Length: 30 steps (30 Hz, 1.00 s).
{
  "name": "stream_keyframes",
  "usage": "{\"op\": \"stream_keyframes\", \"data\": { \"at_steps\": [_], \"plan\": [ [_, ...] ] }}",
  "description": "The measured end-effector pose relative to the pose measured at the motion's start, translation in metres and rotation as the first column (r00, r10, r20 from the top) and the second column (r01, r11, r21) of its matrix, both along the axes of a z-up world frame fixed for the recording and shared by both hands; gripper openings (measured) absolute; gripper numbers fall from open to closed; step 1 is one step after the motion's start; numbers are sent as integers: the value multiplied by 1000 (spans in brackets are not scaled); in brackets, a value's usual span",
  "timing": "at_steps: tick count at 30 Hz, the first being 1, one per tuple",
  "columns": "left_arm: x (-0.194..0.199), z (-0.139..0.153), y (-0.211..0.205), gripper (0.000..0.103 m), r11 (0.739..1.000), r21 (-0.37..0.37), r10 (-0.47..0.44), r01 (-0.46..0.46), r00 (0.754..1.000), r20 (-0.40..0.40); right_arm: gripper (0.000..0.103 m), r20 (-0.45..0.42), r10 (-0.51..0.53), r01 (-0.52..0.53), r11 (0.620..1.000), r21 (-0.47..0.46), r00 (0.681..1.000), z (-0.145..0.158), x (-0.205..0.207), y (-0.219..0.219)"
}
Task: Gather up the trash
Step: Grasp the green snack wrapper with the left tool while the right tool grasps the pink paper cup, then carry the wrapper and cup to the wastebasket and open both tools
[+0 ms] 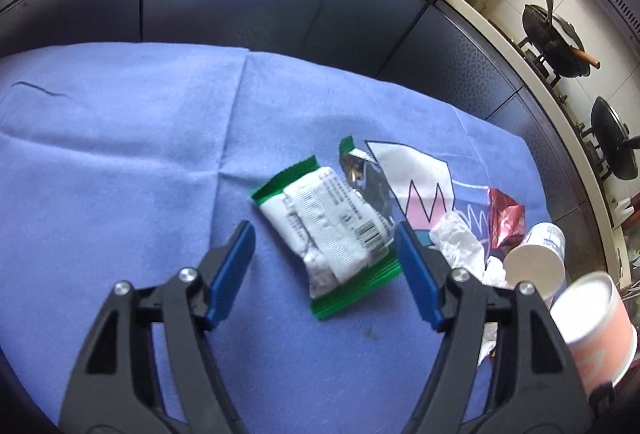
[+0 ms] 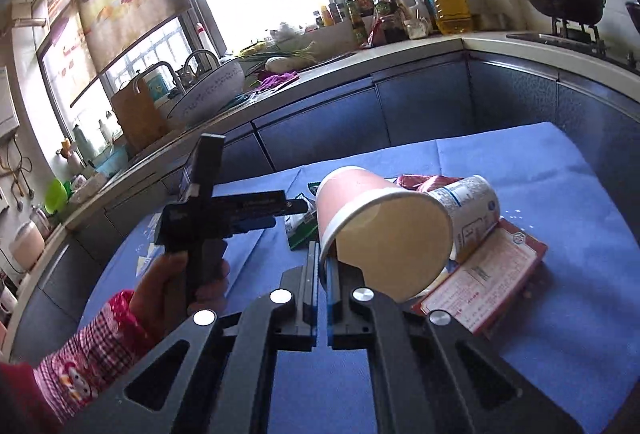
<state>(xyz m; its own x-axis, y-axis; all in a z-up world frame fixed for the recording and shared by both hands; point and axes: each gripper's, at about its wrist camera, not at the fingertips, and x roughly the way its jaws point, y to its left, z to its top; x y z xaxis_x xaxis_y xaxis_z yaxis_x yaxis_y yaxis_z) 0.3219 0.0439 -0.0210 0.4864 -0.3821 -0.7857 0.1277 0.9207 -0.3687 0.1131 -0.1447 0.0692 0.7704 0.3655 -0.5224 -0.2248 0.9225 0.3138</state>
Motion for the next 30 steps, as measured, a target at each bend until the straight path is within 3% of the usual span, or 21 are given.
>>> {"op": "stream_keyframes", "data": {
  "at_steps": [2,4,5,8,15,21,27,30],
  "plan": [
    [4,-2,-11,71,999,38,17,-17,1000,7,2,-3,4,-4,1000,-2,1000,-4,-4,1],
    [4,-4,-18,50,996,84,25,-27,1000,17,2,-9,6,-6,1000,2,1000,-7,-8,2],
    [2,-4,-21,28,994,101,30,-32,999,16,2,-11,6,-6,1000,4,1000,-8,-9,2],
    [-15,-2,-18,21,994,96,39,-41,999,27,2,-12,0,0,1000,8,1000,-10,-18,-4],
    [-109,25,-17,20,999,42,-19,13,990,142,2,-19,-47,48,998,38,999,-20,-50,-39],
    [-182,28,-66,20,985,17,-172,172,974,149,2,-84,-123,129,989,68,989,-52,-81,-84],
    [-210,24,-143,20,936,23,-350,350,928,130,2,-107,-232,244,963,116,967,-71,-122,-140],
    [-212,33,-194,20,897,44,-442,441,886,137,2,-79,-319,327,936,132,944,-68,-139,-180]
  ]
}}
